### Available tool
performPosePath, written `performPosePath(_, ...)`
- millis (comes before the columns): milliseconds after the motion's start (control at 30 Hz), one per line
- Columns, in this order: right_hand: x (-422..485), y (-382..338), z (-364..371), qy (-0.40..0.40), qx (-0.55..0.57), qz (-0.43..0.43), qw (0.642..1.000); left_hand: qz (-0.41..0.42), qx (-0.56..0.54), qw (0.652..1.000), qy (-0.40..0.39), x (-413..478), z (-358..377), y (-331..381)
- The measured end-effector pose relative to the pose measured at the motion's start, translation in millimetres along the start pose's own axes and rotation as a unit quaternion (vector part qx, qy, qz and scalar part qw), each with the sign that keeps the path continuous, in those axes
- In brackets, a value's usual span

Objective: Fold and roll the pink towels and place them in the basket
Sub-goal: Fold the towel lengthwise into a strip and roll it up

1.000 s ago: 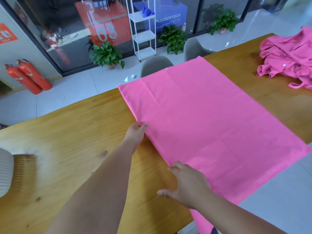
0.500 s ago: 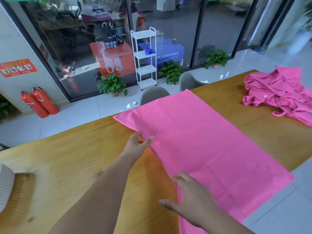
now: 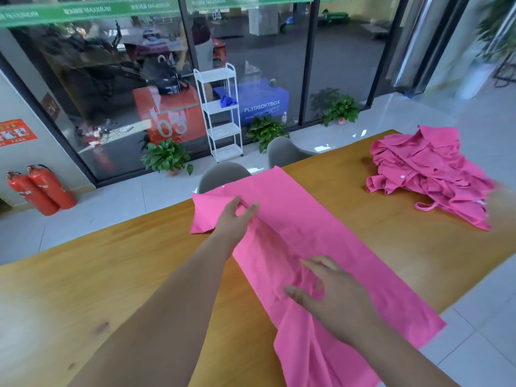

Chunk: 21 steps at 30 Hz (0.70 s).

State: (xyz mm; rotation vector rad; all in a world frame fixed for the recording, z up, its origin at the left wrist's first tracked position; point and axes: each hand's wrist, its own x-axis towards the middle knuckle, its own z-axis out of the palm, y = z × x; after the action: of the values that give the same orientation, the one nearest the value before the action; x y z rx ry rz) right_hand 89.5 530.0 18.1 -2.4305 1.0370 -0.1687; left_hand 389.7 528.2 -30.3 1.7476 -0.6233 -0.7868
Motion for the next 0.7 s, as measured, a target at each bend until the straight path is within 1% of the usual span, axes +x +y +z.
performPosePath(133,20,50,-25,-0.009,0.032,-0.005,0.999,-0.017,0.002,1.0,0.001,25,53,14)
performPosePath(333,56,130,-38,-0.012,0.105,-0.005,0.994,-0.042,0.022,0.999,0.006,63,127,27)
performPosePath(467,78,175,-45,0.009,0.173,-0.007,0.985,-0.056,0.028,0.998,0.006,86,171,34)
performPosePath(600,103,225,-40,0.021,0.214,0.038,0.976,-0.053,0.076,0.996,-0.006,106,214,36)
performPosePath(700,120,267,-26,0.001,0.217,0.1,0.971,-0.049,0.156,0.985,-0.045,101,246,21)
